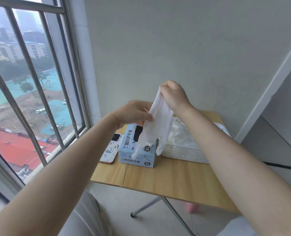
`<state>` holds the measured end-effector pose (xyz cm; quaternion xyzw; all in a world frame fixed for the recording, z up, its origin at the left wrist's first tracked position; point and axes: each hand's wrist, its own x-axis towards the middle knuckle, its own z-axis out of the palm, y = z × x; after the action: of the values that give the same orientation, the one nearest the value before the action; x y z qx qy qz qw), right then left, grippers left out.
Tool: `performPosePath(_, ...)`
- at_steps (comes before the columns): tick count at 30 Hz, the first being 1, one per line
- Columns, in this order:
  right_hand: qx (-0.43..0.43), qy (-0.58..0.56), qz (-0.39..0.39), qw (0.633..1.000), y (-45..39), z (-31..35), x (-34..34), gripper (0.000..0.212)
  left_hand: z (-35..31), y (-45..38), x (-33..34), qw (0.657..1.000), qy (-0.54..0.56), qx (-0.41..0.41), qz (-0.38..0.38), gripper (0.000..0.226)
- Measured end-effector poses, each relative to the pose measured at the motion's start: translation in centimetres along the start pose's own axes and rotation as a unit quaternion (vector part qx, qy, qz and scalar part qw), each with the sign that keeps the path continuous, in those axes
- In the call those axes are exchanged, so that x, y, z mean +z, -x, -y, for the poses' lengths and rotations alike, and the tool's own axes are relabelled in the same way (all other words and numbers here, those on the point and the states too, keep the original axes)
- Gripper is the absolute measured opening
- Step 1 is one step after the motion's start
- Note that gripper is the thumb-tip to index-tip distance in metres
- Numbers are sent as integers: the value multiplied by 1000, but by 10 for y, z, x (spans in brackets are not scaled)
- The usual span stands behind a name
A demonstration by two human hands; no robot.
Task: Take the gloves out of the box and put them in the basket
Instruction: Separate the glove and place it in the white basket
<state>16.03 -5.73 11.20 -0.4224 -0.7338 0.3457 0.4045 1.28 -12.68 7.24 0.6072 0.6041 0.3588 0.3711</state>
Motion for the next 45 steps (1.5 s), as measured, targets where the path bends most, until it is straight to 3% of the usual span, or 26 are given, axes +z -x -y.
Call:
performPosePath(6, 8, 16, -15, 1000, -2, 0, 3, 15, 14, 1, -1, 975, 218, -19, -23, 30)
performPosePath(9, -4, 18, 7, 1000, -1, 3, 11, 11, 19, 2, 1, 989, 145, 22, 10, 47)
performPosePath(14, -9, 16, 4, 1000, -5, 2, 20, 9, 27, -4, 8, 996, 39, 45, -62, 24)
performPosePath(19, 14, 18, -43, 999, -11, -13, 12, 12, 45, -5, -9, 985, 124, -48, -109, 8)
performPosePath(25, 57, 28, -51, 997, -13, -36, 7, 27, 52, -17, -6, 954, 232, -80, -173, 18)
performPosePath(31, 118, 25, -34, 992, -9, -70, -22, 24, 34, -46, 16, 965, 197, -94, -147, 24)
performPosePath(34, 166, -1, -50, 985, -9, -95, -46, 23, 24, -69, 33, 965, 229, -98, -80, 40)
performPosePath(37, 196, -10, -70, 978, -7, -119, -71, 16, 11, -87, 46, 985, 151, -80, 39, 34)
performPosePath(39, 218, -13, -77, 973, -7, -135, -87, 19, 0, -102, 57, 987, 118, -90, 61, 32)
performPosePath(45, 272, 38, -72, 959, -4, -178, -125, 18, -14, -153, 105, 991, -60, -71, -96, 23)
